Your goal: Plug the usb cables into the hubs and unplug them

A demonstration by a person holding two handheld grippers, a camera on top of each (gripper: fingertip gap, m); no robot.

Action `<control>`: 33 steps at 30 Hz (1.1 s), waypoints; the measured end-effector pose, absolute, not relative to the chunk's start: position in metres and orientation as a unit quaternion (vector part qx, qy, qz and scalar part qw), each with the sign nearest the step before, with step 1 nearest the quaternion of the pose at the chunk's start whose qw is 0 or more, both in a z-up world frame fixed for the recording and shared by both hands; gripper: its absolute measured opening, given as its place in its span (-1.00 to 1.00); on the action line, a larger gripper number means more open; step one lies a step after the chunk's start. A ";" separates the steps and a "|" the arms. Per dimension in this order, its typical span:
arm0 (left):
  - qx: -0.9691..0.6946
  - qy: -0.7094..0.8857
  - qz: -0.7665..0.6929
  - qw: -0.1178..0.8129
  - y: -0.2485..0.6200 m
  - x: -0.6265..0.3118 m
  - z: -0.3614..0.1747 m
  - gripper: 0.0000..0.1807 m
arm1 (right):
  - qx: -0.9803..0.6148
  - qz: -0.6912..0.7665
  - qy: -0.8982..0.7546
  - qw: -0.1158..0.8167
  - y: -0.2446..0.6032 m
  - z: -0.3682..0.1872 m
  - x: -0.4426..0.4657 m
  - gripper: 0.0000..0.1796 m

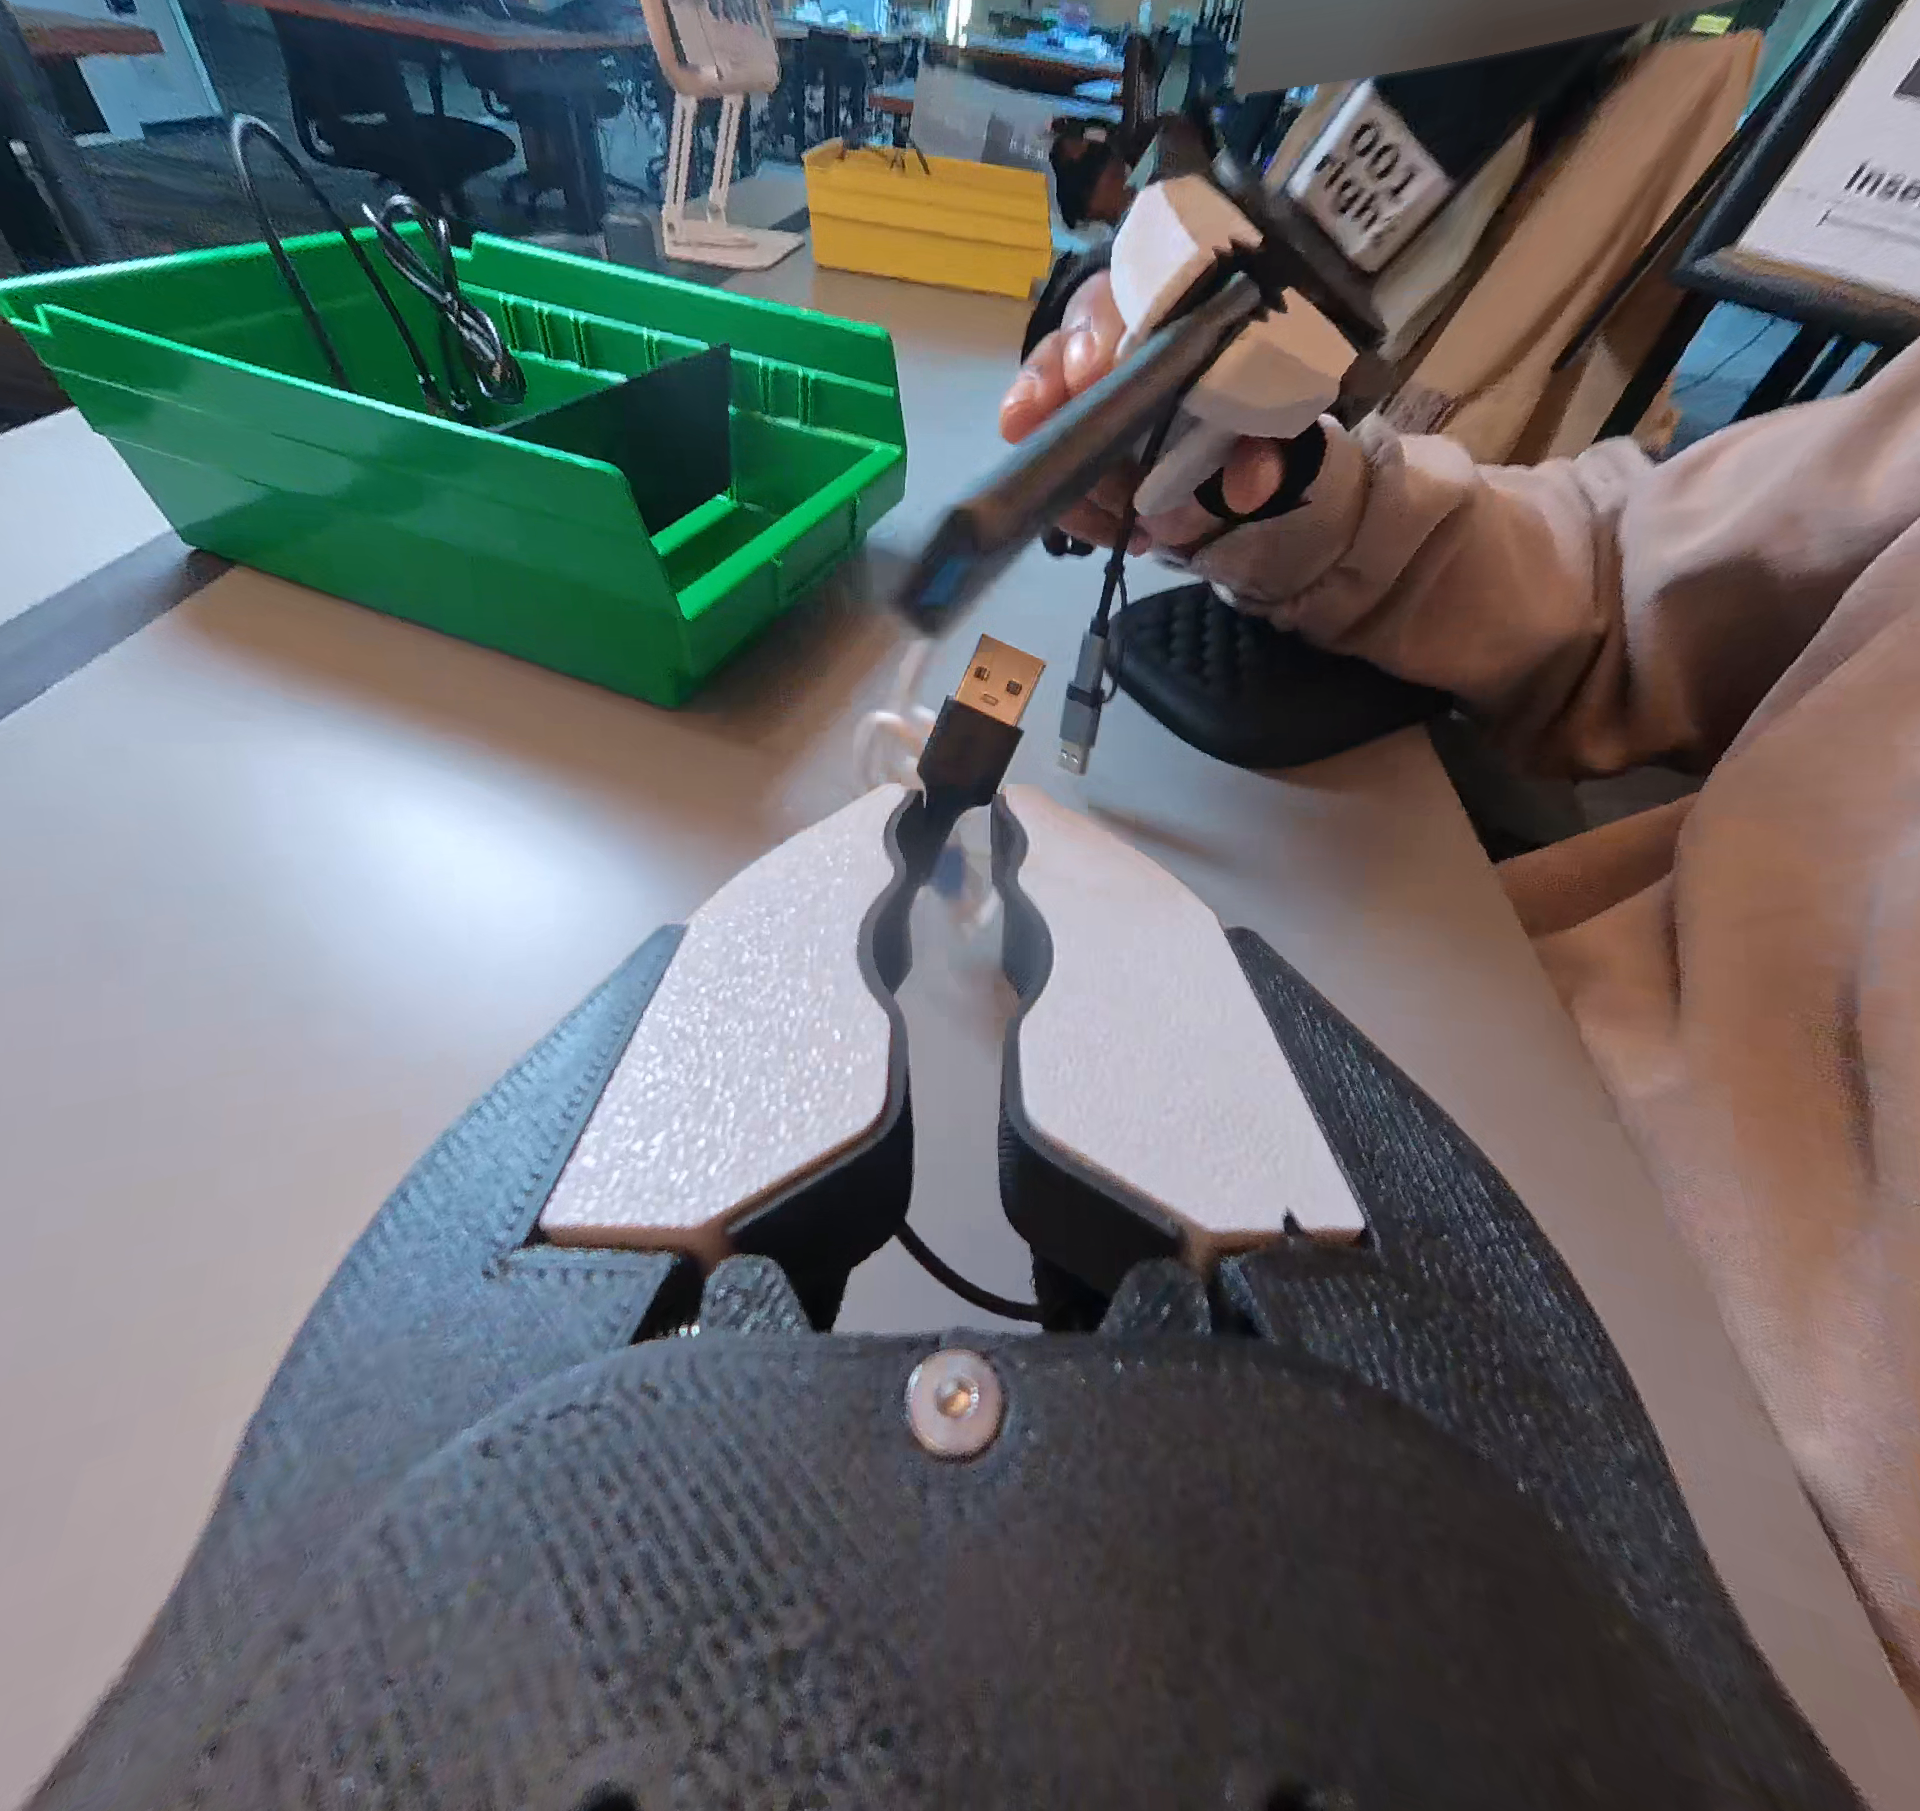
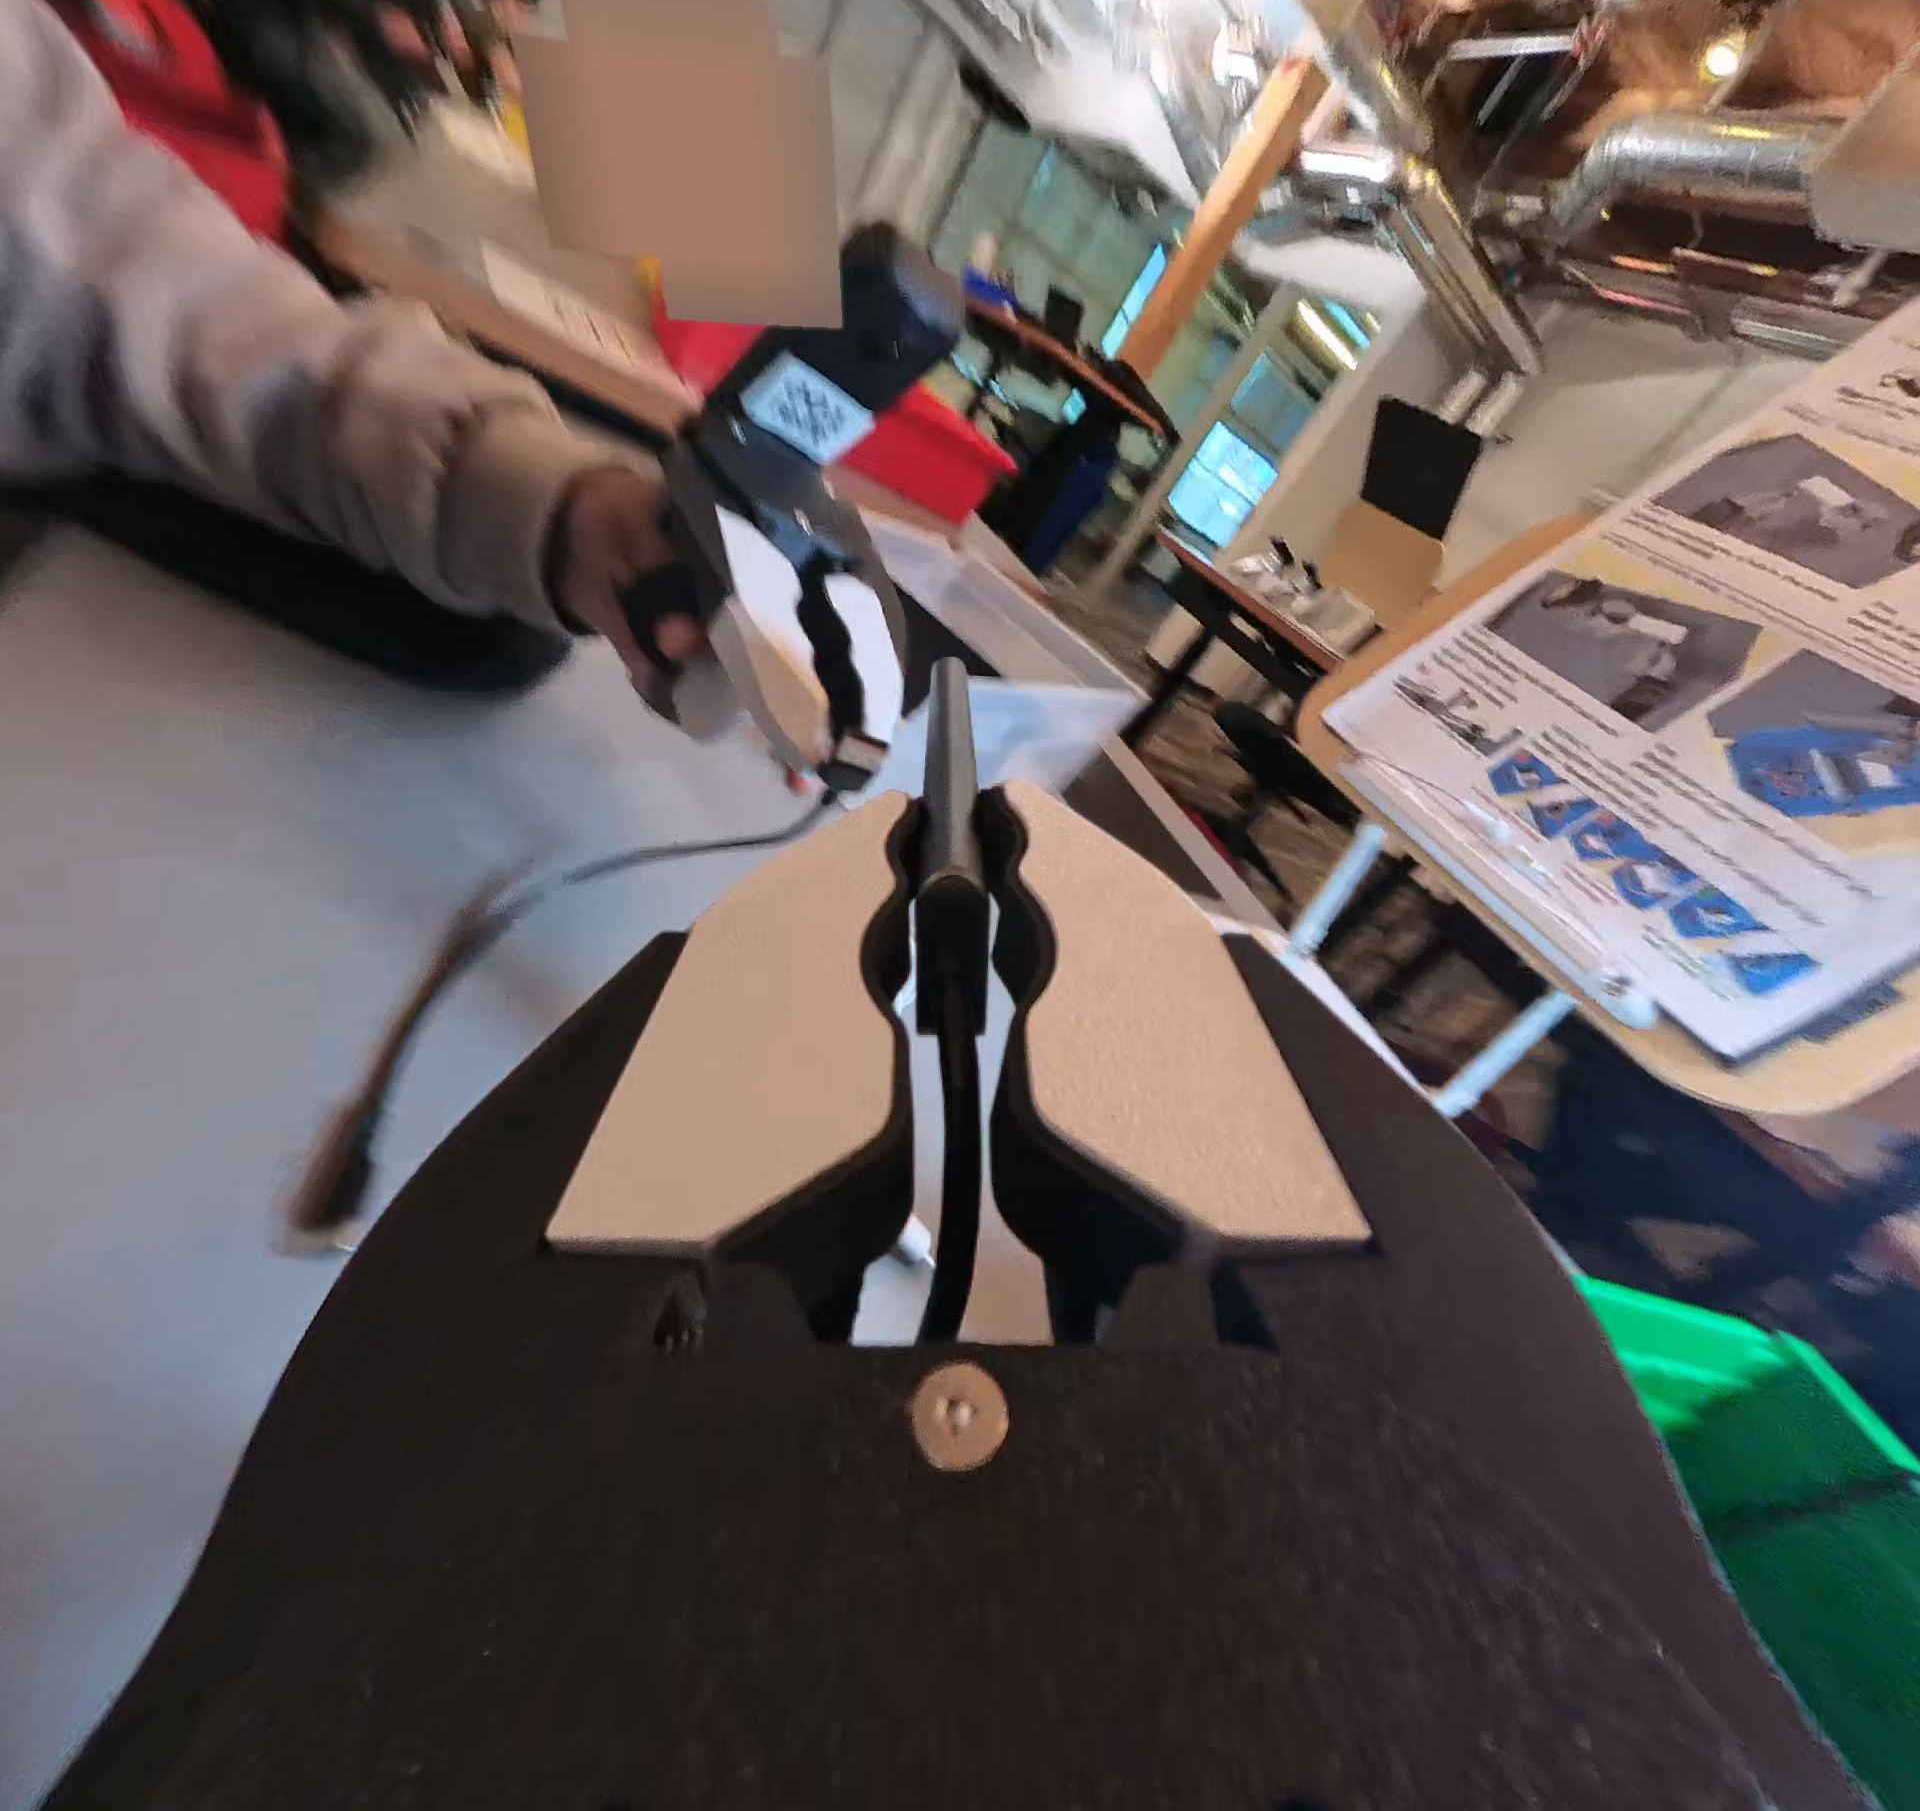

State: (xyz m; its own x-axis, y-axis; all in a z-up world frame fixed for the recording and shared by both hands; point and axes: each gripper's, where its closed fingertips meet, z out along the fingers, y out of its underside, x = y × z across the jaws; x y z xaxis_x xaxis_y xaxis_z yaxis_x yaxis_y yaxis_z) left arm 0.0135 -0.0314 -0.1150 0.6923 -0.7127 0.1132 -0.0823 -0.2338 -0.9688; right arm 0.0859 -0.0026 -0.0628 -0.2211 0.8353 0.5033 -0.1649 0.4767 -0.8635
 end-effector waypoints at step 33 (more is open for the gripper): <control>-0.650 0.470 -0.042 0.595 -0.051 0.060 -0.090 -0.78 | -0.224 0.203 -0.793 0.528 -0.020 -0.117 0.067 -0.88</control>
